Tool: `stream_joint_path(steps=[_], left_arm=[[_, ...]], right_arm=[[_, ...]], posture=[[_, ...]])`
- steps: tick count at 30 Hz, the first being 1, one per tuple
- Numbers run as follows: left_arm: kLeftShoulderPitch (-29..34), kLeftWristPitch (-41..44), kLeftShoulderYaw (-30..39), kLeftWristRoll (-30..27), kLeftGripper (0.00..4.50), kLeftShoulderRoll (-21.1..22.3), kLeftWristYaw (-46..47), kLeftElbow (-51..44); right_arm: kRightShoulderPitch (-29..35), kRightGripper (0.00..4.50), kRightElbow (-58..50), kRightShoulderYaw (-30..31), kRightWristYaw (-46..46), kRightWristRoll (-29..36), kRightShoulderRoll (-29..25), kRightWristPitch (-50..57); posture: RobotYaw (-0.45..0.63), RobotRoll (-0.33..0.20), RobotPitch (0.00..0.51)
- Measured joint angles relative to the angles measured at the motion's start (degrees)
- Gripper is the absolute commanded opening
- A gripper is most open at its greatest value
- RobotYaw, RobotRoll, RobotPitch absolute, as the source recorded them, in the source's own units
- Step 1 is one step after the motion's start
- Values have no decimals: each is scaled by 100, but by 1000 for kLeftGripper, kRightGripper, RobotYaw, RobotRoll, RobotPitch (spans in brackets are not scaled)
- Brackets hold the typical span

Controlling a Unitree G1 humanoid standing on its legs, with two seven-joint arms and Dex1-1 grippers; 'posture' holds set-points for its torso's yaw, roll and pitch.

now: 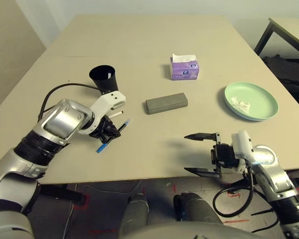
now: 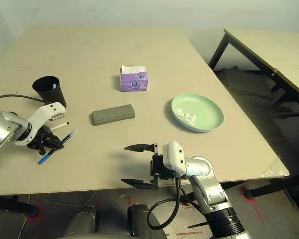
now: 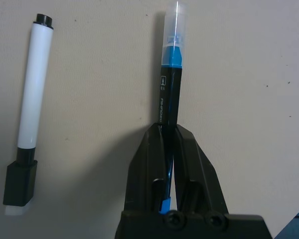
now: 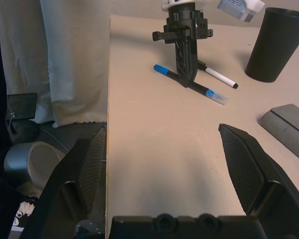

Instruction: Organize and tidy the items on the table.

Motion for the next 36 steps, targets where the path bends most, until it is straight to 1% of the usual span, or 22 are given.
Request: stream_joint_path(steps=[7,10,13,15,17,19,21,23,24,27,29,31,32,36], left_arm=[[0,-40,7,-100,100,70,-20,18],[-24,-65,84,-151,100,200,-49,23],[-188,-111,500,-337,100,390,-170,60],[-239,-342,1055,-504,100,523,-246,87],[-232,-513,1542,-674,100,536,-233,142],[-10,-635,2189,-894,100,334,-74,147],[347,-817,2950,-1115,100,-124,297,89],[663,-1102,3519,-1275,100,-596,687,9],[793,-1242,3790,-1347,100,-832,872,-37],[993,-1625,4325,-1482,100,-1242,1355,-128],[959,-1921,4524,-1523,100,-1502,1641,-147],[835,-2122,4543,-1548,100,-1669,1853,-112],[644,-2267,4546,-1554,100,-1799,2003,9],[-70,-2877,4555,-1491,100,-1977,2448,565]], right_arm=[[-4,4500,2,3,0,0,-2,0],[-13,4500,2,18,-2,0,-1,1],[-78,4500,1,17,-82,25,28,101],[-129,4500,-17,-12,-212,88,71,239],[-145,4500,-29,-81,-376,175,120,404],[-200,4500,-36,-234,-744,253,275,645],[-325,4500,-22,-449,-1306,273,526,849],[-421,4500,33,-613,-1725,186,590,893],[-426,4500,75,-685,-1875,134,588,893],[-358,4500,165,-810,-2106,-7,572,907],[-297,4500,166,-809,-2105,-52,530,910],[-289,4500,166,-806,-2094,-63,525,911],[-291,4500,173,-806,-2091,-67,519,912],[-335,4500,197,-811,-2079,-75,503,922]], posture=[[-91,0,104],[-91,0,103],[-81,0,101],[-76,0,101],[-64,0,100],[-49,0,98],[-32,0,94],[-25,0,90],[-23,0,88],[-19,0,80],[-18,0,73],[-20,0,70],[-22,0,69],[-29,0,66]])
